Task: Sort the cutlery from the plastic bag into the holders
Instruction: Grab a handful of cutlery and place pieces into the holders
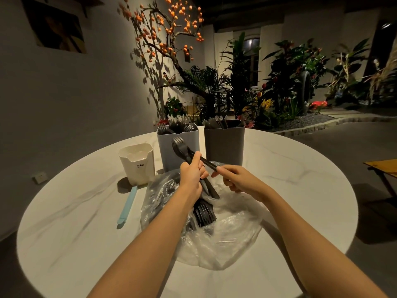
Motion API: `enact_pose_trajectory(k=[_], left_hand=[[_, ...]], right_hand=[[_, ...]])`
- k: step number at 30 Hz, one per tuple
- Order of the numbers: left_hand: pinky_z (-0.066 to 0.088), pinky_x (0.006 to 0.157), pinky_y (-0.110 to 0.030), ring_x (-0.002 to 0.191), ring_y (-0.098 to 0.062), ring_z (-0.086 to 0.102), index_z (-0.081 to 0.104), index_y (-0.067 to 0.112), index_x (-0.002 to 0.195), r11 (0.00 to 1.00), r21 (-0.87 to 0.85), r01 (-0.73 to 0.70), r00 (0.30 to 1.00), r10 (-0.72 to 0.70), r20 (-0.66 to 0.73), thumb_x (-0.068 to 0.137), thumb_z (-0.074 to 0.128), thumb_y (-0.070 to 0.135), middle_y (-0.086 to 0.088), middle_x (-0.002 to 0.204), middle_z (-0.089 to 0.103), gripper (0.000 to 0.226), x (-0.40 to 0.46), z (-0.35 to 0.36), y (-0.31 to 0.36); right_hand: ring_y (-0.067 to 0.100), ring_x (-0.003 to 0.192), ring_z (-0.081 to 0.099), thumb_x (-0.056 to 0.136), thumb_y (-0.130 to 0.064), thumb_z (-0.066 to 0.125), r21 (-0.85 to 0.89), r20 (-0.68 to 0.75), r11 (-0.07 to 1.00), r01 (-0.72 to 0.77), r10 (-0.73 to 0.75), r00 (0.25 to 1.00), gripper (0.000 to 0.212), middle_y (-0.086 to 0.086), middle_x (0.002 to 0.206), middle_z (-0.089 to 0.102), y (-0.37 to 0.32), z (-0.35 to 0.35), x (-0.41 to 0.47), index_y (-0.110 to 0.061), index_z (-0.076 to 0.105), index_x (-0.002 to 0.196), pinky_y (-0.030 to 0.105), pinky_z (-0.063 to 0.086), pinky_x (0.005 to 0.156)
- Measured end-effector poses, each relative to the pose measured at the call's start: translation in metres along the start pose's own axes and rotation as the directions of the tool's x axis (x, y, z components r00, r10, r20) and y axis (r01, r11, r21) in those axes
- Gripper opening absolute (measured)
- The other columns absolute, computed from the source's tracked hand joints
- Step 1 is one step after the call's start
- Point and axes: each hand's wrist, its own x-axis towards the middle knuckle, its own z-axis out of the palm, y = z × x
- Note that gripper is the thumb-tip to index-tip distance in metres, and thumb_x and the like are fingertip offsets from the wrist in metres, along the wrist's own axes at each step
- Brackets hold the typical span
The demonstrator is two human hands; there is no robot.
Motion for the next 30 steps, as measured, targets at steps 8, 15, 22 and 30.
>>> enact_pose_trajectory(k=[8, 15, 22, 30], left_hand=[[0.023, 0.035, -0.017, 0.034, -0.004, 0.024, 0.047, 0.009, 0.087, 0.994, -0.09, -0.055, 0.991, 0.043, -0.124, 0.103, 0.042, 0.017, 0.001, 0.06, 0.03, 0.019, 0.003, -0.003, 0.006], [0.023, 0.034, -0.017, 0.034, -0.005, 0.026, 0.043, 0.006, 0.106, 0.994, -0.106, -0.024, 0.984, 0.005, -0.179, 0.1, 0.05, 0.018, -0.001, 0.063, 0.044, 0.015, 0.003, -0.003, 0.005], [0.025, 0.033, -0.017, 0.032, -0.004, 0.028, 0.047, 0.008, 0.081, 0.981, -0.179, 0.08, 0.987, -0.103, -0.12, 0.102, 0.045, 0.02, -0.002, 0.064, 0.051, 0.025, 0.0, 0.001, 0.002], [0.026, 0.032, -0.016, 0.032, -0.005, 0.028, 0.041, 0.008, 0.091, 0.952, -0.223, 0.208, 0.977, -0.211, 0.011, 0.101, 0.047, 0.016, -0.002, 0.06, 0.046, 0.014, -0.003, 0.002, -0.001]], right_hand=[[0.011, 0.054, 0.02, 0.094, -0.045, 0.051, 0.31, -0.118, 0.944, -0.115, 0.158, 0.98, 0.039, -0.002, 0.063, 0.031, -0.002, -0.011, -0.006, -0.017, 0.04, 0.07, 0.026, 0.015, 0.054], [0.007, 0.055, 0.033, 0.091, -0.027, 0.062, 0.684, -0.187, 0.728, -0.053, 0.245, 0.951, 0.013, -0.001, 0.063, 0.044, -0.008, -0.008, -0.009, -0.015, 0.064, 0.087, 0.02, 0.029, 0.05], [0.009, 0.046, 0.044, 0.089, -0.02, 0.065, 0.817, -0.216, 0.575, -0.044, 0.376, 0.901, 0.018, 0.003, 0.061, 0.05, -0.014, 0.0, -0.007, -0.011, 0.052, 0.081, 0.013, 0.038, 0.036], [0.005, 0.045, 0.044, 0.09, -0.029, 0.065, 0.843, -0.342, 0.532, 0.077, 0.421, 0.84, 0.016, -0.001, 0.062, 0.057, -0.013, 0.004, -0.002, -0.015, 0.061, 0.083, 0.015, 0.036, 0.042]])
